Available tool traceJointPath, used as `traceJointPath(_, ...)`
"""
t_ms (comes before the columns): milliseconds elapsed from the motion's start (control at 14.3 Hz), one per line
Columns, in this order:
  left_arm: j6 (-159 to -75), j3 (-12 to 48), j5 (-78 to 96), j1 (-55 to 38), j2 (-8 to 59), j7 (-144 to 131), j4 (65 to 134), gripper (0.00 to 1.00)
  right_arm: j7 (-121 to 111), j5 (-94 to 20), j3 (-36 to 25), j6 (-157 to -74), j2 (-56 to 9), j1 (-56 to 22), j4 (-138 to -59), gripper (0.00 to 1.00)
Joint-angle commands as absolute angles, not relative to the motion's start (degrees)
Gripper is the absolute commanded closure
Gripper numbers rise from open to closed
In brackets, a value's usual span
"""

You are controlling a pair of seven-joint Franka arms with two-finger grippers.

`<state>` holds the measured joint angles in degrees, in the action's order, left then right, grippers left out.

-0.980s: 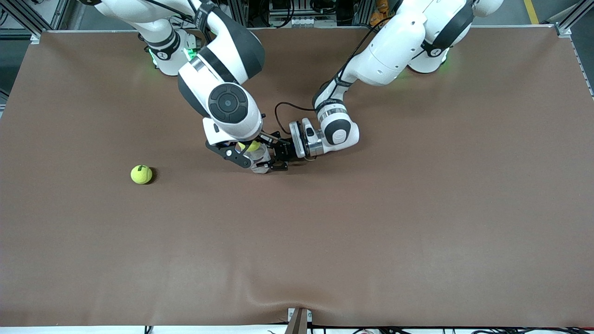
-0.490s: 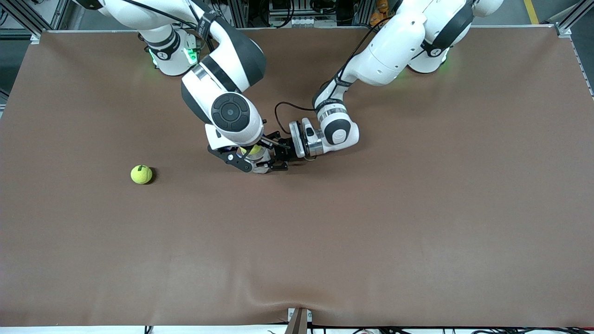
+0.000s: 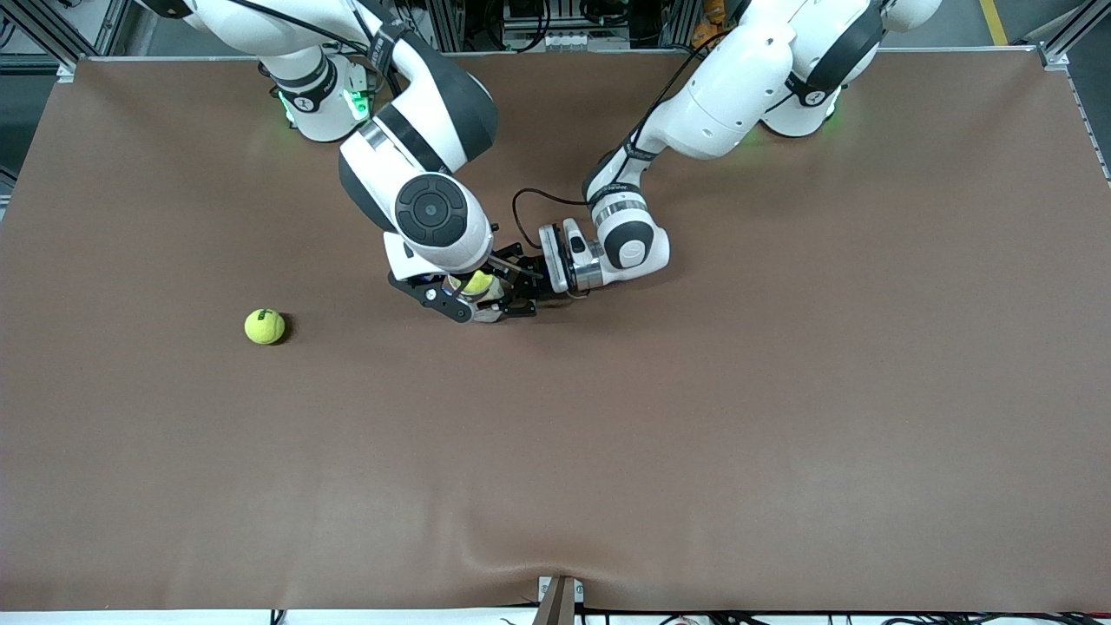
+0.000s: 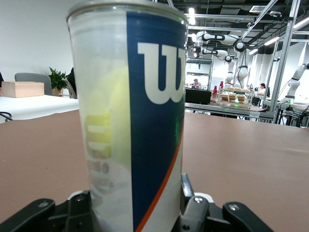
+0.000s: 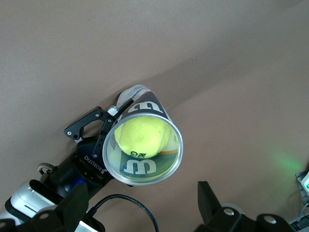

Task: Insert tennis ball vertically with right arm
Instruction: 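Release the ball into the tube and draw back the right gripper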

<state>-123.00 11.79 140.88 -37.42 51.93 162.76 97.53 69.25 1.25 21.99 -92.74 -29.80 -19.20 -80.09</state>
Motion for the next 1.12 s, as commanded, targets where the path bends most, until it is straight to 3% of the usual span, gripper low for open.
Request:
traceJointPath(0,-122.5,13.2,144.8,-37.1,53.1,181.9,98.2,0.37,69.6,1.6,22.1,-90.6,-28.7,-18.0,-79.1,0.00)
traceJointPath(70,-122.5,13.2,144.8,-37.2,53.1,182.0,98.2,0.37,69.2,1.8,22.1,-88.1,-28.0,-16.2,-78.7,0.00)
traceJointPath(140,-122.5,13.2,144.8,-37.1,53.1,182.0,98.2,0.23,69.0,1.9,22.2,-85.6,-27.6,-14.3,-77.9,0.00)
traceJointPath(560,-122.5,13.4,145.1,-37.1,53.2,181.8,98.5,0.21,42.5,7.1,22.0,-75.5,-25.7,0.6,-78.7,0.00)
traceJointPath(770,-122.5,13.4,145.1,-37.1,53.1,181.8,98.4,0.24,29.8,7.1,22.0,-76.6,-25.8,8.5,-82.5,0.00)
traceJointPath(1050,-122.5,13.4,145.2,-37.1,53.2,181.8,98.5,0.26,22.9,7.7,22.0,-86.2,-25.2,15.6,-92.1,0.00)
